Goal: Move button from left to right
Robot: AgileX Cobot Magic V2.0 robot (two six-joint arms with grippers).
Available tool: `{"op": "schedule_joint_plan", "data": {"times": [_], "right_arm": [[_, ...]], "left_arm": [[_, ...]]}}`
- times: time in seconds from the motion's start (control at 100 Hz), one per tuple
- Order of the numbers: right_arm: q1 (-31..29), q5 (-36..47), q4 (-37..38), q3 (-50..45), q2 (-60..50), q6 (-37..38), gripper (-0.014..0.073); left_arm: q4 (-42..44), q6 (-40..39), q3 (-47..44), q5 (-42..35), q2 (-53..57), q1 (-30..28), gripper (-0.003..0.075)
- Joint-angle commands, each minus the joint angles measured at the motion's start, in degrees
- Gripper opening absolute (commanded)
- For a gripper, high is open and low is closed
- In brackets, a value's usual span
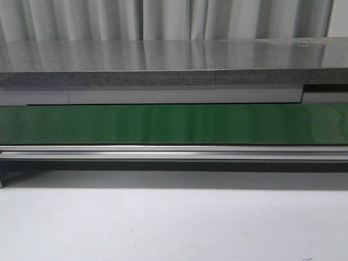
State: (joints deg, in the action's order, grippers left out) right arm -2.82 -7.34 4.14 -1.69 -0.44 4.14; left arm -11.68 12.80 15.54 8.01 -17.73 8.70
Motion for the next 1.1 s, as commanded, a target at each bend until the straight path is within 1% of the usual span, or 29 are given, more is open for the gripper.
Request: {"op": "schedule_joint_plan", "data": {"times": [0.0,0.95,0.99,1.09], "right_arm": [[-0.3,4.5,0.0,0.0,-0.8,-0.1,-0.0122],[-0.3,4.5,0.0,0.0,-0.8,-0.1,-0.0122],[-0.3,4.5,0.0,0.0,-0.8,-0.1,-0.0122],[-0.3,4.5,0.0,0.0,-0.8,-0.1,-0.0122]], "left_arm": [[-0.6,-0.1,1.5,-4.6,-0.4,0.4,0.0005],[-0.6,-0.1,1.5,-4.6,-0.4,0.4,0.0005],[0.3,-0.1,1.5,-4.6,-0.4,0.4,0.0005],[6.6,-0.9,0.8,-6.1,-0.2,0.4,0.0005]]}}
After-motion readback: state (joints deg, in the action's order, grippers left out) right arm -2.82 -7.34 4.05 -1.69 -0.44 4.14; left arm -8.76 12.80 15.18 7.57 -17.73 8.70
